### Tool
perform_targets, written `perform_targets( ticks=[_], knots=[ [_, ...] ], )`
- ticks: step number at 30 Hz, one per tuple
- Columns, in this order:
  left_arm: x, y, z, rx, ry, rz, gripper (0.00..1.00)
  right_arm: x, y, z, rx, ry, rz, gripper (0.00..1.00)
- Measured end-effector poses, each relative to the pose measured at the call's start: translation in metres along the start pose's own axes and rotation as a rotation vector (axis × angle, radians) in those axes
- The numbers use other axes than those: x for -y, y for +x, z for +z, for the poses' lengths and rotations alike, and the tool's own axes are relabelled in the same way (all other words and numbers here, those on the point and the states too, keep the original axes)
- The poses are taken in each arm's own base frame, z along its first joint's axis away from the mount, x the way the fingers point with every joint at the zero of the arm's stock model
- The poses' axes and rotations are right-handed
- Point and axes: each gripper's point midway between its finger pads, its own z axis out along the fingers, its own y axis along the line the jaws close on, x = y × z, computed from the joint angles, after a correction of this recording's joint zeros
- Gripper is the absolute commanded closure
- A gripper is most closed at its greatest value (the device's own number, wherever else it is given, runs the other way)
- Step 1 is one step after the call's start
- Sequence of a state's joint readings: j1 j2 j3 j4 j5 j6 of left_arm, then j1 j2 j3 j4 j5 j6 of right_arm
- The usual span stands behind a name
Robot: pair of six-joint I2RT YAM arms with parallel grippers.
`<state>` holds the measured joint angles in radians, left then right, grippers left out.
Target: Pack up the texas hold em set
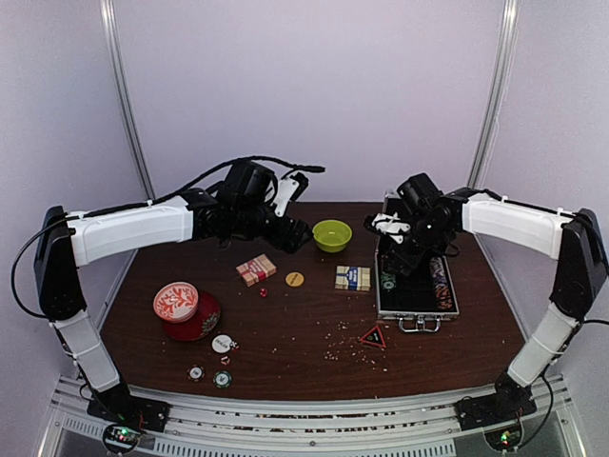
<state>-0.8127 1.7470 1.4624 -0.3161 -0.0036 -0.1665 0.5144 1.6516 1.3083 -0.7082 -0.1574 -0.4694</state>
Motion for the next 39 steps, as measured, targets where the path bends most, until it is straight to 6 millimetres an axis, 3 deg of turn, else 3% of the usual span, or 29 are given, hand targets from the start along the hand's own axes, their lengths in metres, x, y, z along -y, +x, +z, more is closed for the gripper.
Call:
perform_targets(
  ticks=[5, 19, 28, 39],
  knots=[
    [0.000, 0.000, 0.000, 0.000, 0.000, -0.012, 0.18, -0.015, -0.020, 0.007, 0.008, -0.088, -0.088, 0.30],
    [-0.003, -0.011, -0.012, 0.033, -0.018, -0.049, 0.16, -0.032, -0.033, 0.075, -0.111, -0.239, -0.256, 0.05],
    [-0.003, -0.014, -0.015, 0.042, -0.017, -0.054, 0.17, -0.032, -0.037, 0.093, -0.133, -0.261, -0.329, 0.02],
    [-0.003, -0.015, -0.016, 0.044, -0.016, -0.055, 0.17, -0.031, -0.036, 0.119, -0.167, -0.279, -0.348, 0.08]
  ],
)
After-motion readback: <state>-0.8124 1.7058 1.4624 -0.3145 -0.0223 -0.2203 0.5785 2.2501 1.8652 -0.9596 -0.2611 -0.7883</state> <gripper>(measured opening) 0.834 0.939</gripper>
